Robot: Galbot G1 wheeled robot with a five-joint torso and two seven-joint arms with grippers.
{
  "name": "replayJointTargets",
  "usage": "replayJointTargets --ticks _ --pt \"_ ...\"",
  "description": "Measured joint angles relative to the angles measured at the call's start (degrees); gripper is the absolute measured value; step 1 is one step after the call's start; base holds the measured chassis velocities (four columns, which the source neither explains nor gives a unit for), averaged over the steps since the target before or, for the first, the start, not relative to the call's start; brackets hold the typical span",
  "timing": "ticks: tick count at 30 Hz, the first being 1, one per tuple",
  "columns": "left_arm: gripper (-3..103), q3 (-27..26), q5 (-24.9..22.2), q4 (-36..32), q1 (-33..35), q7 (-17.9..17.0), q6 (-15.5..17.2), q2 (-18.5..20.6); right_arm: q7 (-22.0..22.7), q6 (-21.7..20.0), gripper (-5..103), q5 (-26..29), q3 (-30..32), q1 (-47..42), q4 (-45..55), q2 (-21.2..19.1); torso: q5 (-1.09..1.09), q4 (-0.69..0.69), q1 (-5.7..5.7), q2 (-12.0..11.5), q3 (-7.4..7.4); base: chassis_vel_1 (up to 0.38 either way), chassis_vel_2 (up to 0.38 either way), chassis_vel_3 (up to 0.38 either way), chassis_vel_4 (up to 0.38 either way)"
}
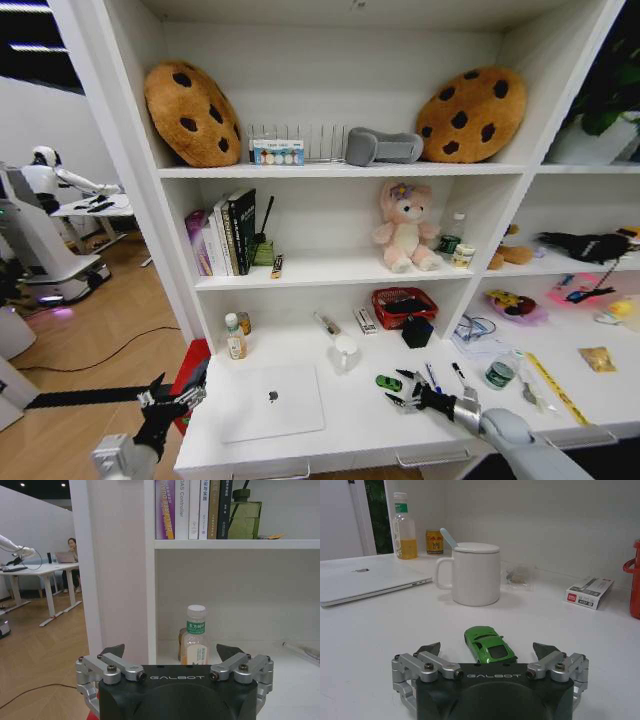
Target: Organize the objects on the table.
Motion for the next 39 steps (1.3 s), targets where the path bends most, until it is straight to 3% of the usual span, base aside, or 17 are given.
replayJointTargets --ticks 7,10,11,13,15,16,19,21,32,39 --pt "100 0.4 0.3 0.4 -0.2 -0.4 0.0 -0.1 1.2 0.4 93 -1.3 -0.6 1.1 -1.3 0.5 0.01 0.00 0.00 0.0 0.00 0.000 0.000 0.000 0.000" --pt "100 0.5 0.4 0.3 -0.2 -0.9 0.2 -0.1 1.4 0.4 77 -1.2 -1.0 1.7 -1.4 0.7 0.00 0.00 0.00 0.0 0.00 0.000 0.000 0.000 0.000" --pt "100 0.5 0.4 0.3 -0.2 -0.9 0.2 -0.1 1.4 0.4 77 -1.2 -1.0 1.7 -1.4 0.7 0.00 0.00 0.00 0.0 0.00 0.000 0.000 0.000 0.000" --pt "100 0.4 0.4 0.2 -0.1 -1.0 0.3 -0.1 1.4 0.4 66 -1.1 -1.3 1.8 -1.3 0.8 0.00 0.00 0.00 0.0 0.00 0.000 0.000 0.000 0.000" --pt "100 0.4 0.4 0.2 0.0 -1.0 0.3 -0.1 1.4 0.4 66 -1.1 -1.3 1.8 -1.3 0.8 0.00 0.00 0.00 0.0 0.00 0.000 0.000 0.000 0.000" --pt "100 0.4 0.4 0.1 0.1 -1.0 0.3 -0.2 1.3 0.4 54 -1.2 -1.4 1.8 -1.3 0.9 0.00 0.00 0.00 0.0 0.00 0.000 0.000 0.000 0.000" --pt "100 0.4 0.4 -0.1 0.1 -1.1 0.3 -0.2 1.3 0.5 49 -1.2 -1.5 1.7 -1.2 0.9 0.00 0.00 0.00 0.0 0.00 0.000 0.000 0.000 0.000" --pt "100 0.3 0.4 -0.2 0.2 -1.1 0.3 -0.3 1.2 0.6 38 -1.2 -1.4 1.4 -1.0 1.1 -0.01 0.00 0.00 0.0 0.00 0.000 0.000 0.000 0.000" --pt "100 0.2 0.5 -0.4 0.4 -1.1 0.3 -0.6 0.4 0.7 36 -1.1 0.0 -0.3 0.4 0.9 0.02 0.00 0.00 0.0 0.00 0.000 0.000 0.000 0.000" --pt "100 0.3 0.5 -0.4 0.3 -1.1 0.2 -0.4 0.7 -0.3 36 0.7 6.4 -6.7 8.2 -0.6 0.00 -0.01 0.00 0.0 0.00 0.000 0.000 0.000 0.000"
